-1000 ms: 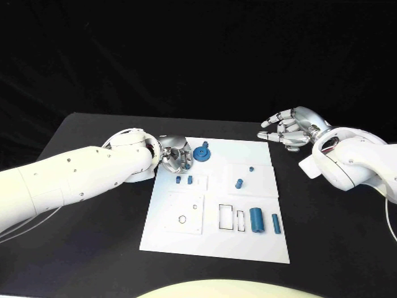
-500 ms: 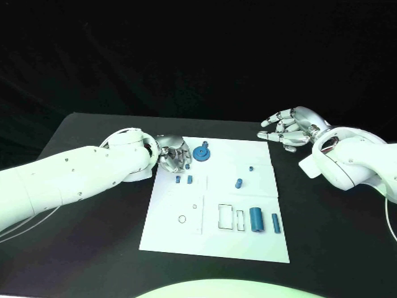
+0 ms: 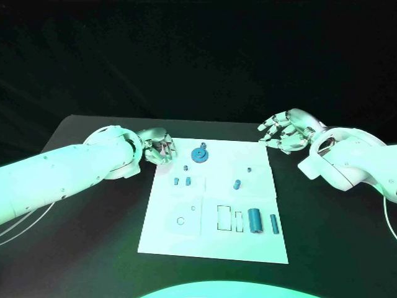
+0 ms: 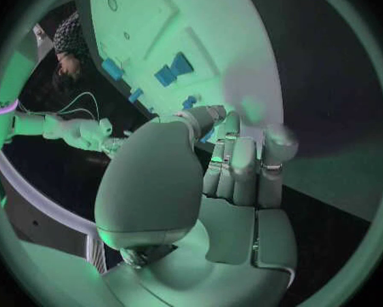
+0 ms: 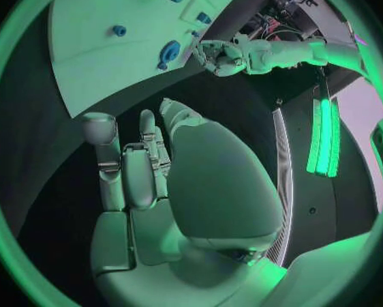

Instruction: Assemble the parts on the task board

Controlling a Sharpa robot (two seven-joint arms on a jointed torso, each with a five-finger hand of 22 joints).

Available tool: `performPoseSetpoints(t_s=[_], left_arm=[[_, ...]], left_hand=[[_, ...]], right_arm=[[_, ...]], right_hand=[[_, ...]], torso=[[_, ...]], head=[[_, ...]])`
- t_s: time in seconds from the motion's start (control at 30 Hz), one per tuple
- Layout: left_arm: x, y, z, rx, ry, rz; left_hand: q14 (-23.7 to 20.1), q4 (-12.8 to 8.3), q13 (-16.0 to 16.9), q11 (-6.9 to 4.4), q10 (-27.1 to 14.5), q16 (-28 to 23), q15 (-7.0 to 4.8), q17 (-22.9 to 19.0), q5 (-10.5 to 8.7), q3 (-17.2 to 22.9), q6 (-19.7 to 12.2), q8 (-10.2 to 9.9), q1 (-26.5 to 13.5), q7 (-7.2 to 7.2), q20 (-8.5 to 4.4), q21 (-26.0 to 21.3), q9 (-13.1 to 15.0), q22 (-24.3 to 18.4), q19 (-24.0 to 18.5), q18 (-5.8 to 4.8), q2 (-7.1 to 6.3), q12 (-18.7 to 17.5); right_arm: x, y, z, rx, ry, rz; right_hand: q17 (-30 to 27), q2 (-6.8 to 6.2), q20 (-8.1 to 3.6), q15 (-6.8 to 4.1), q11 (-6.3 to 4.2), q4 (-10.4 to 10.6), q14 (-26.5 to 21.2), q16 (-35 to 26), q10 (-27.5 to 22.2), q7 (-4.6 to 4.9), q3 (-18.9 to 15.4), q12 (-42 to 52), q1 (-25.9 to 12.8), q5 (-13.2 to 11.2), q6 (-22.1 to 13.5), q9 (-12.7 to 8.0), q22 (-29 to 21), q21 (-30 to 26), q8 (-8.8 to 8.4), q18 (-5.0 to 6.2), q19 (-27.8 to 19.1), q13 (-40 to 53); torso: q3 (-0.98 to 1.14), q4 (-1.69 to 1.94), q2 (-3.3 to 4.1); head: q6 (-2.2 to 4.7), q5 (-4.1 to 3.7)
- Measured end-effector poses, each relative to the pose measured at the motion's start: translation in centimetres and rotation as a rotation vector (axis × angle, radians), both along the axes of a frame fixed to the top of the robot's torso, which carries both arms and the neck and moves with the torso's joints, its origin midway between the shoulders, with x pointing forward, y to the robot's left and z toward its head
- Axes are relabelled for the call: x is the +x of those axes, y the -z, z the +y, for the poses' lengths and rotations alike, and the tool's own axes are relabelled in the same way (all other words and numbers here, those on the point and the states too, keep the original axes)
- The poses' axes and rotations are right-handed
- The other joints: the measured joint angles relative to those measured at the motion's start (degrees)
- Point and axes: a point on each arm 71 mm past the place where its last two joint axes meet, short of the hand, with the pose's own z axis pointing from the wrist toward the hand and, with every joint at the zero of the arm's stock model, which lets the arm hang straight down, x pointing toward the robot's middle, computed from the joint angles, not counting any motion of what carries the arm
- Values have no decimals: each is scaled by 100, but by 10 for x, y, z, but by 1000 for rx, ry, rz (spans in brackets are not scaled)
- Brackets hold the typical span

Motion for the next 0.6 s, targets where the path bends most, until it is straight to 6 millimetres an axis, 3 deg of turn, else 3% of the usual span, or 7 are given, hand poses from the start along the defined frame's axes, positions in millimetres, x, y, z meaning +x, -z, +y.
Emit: performPoseSetpoints(t_s=[0.03, 0.07, 0.13, 0.23, 0.37, 0.6], left_arm=[[0, -3, 5, -33, -21, 3], [0, -5, 9, -58, -37, 7], [0, -9, 16, -111, -64, 16], [-3, -14, 23, -214, -104, 43], [-6, -19, 27, -374, -144, 86], [-14, -29, 30, -675, -188, 141]], left_hand=[[-80, -15, 8, 30, -30, -72, 17, -142, 0, 34, 25, 13, 2, 25, 20, -89, 0, -127, -84, 12, 2, 3], [-182, -15, 10, 65, -70, -168, 39, -315, 0, 64, 35, 13, 2, 39, 40, -209, -1, -294, -202, 92, 2, 4], [-310, -15, 10, 87, -155, -293, 63, -533, 0, 63, 2, 13, -14, 72, 75, -386, -11, -530, -364, 91, -14, 4], [-696, 0, 25, 174, -407, -652, 135, -1156, 0, 97, -187, 14, -91, 180, 132, -829, -35, -1093, -765, 271, -10, 63], [-863, -40, 64, 232, -561, -840, 189, -1477, 0, 135, -314, 103, -71, 262, 180, -1066, -36, -1383, -951, 271, 20, 189], [-1045, -80, 137, 249, -620, -924, 206, -1715, 0, 139, -355, 284, -61, 262, 201, -1091, 9, -1426, -974, 270, 114, 419]], right_arm=[[-1, 1, 2, -22, -16, -8], [-1, 2, 4, -41, -30, -15], [-2, 5, 8, -82, -58, -30], [-4, 9, 16, -160, -105, -61], [-7, 16, 25, -264, -158, -96], [-11, 27, 38, -419, -225, -130]], right_hand=[[24, -40, 10, 0, -11, -7, 0, 23, 57, -10, 110, -149, -19, 0, 31, -10, 38, 39, 8, 0, 28, -132], [48, -69, 11, 0, -7, -15, 0, 39, 119, 7, 218, -297, -49, 0, 110, -17, 70, 61, 23, 0, 30, -262], [92, -155, 0, 0, -7, -46, 0, 64, 204, 16, 367, -491, -72, 0, 195, -30, 128, 112, 23, 1, 41, -431], [124, -225, 2, 0, -9, -81, 0, 74, 217, -12, 481, -683, -125, 0, 300, -31, 170, 149, 68, 1, 64, -587], [118, -269, 2, 0, 21, -110, 0, 73, 139, -14, 537, -838, -170, 0, 344, -51, 174, 149, 67, 1, 64, -720], [224, -356, -2, 43, 22, -122, -2, 161, 60, -23, 580, -961, -212, 0, 394, -84, 285, 246, 67, 1, 105, -856]], torso=[[0, -2, 0], [0, -3, 1], [1, -4, 0], [7, 0, 0], [7, 8, 3], [-5, 4, 8]], head=[[7, -10], [11, -21], [14, -34], [17, -68], [18, -137], [26, -293]])
